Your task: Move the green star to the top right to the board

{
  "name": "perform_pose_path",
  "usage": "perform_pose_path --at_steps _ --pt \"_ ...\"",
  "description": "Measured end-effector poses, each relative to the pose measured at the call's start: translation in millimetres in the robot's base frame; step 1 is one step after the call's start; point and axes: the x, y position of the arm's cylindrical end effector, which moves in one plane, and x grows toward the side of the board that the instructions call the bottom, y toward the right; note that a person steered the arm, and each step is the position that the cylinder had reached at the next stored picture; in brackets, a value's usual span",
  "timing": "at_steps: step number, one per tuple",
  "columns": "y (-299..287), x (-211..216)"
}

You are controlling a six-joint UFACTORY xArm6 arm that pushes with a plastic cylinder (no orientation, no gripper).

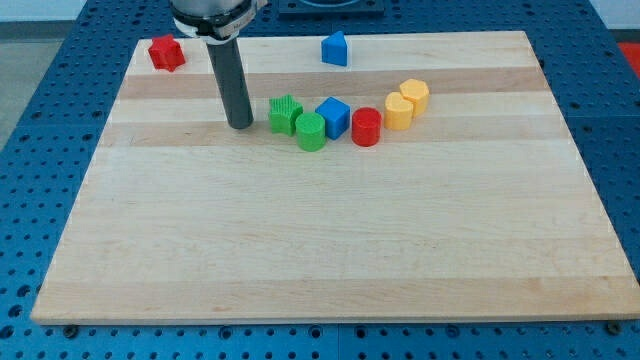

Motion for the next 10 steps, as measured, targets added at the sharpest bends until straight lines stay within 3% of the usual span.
perform_pose_path --at_steps 4,10 --pt "92 -4" --pt "227 -75"
